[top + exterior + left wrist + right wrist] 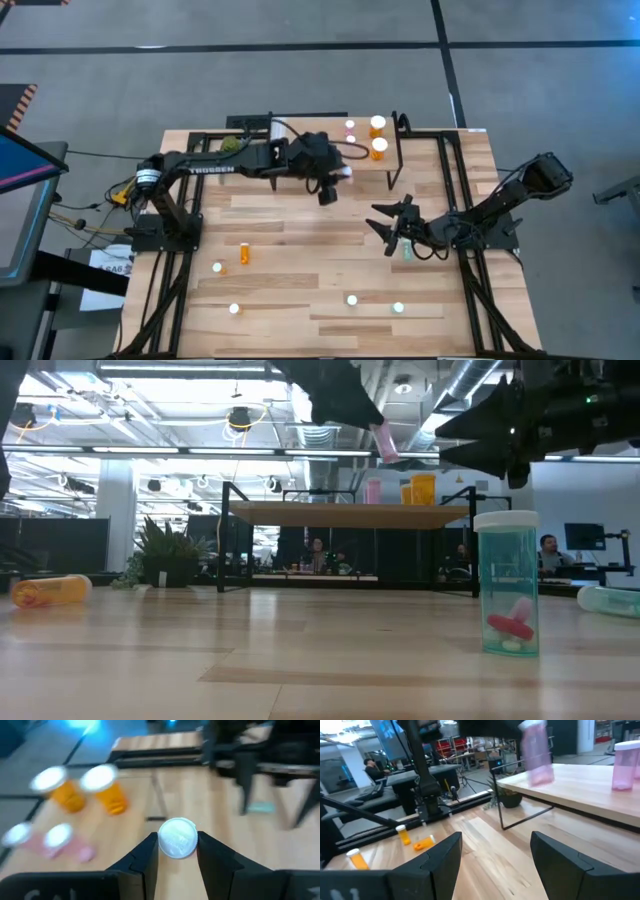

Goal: Pick and place medicine bottles onto shelf by color
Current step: Put the pink pill bottle on the shelf aligned with the other pink pill bottles

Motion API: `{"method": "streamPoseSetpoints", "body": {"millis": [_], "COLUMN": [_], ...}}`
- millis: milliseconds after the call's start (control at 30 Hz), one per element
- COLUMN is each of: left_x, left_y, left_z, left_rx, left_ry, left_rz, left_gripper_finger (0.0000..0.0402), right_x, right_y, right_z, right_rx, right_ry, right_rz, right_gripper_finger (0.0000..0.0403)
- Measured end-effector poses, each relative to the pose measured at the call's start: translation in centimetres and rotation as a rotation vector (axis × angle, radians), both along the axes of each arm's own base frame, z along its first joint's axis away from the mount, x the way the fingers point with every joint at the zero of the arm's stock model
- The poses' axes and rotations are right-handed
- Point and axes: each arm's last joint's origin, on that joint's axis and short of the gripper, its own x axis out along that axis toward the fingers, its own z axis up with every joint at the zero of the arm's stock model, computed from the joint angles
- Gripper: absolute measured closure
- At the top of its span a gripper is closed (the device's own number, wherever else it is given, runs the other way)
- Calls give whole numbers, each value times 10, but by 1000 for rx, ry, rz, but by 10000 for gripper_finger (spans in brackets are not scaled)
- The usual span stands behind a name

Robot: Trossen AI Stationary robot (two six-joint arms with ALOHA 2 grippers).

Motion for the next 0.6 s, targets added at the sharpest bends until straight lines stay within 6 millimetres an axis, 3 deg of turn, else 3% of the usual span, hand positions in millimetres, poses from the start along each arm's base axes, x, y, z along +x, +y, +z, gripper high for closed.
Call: {"method": "streamPoseSetpoints", "body": {"millis": [300, 600], "left_x": [-9, -12], "left_y": [31, 44], "left_z": [13, 39], "left_rx": [23, 31], "left_ry": [25, 4], "left_rz": [134, 156], "left_gripper_finger": [297, 297], "right_x": [0, 1], "right_y": [-2, -3], "right_z": [0, 0], "right_rx": [6, 6], "right_ry": [-2, -2], "right_rz": [-10, -16], "right_gripper_finger": [143, 143]}}
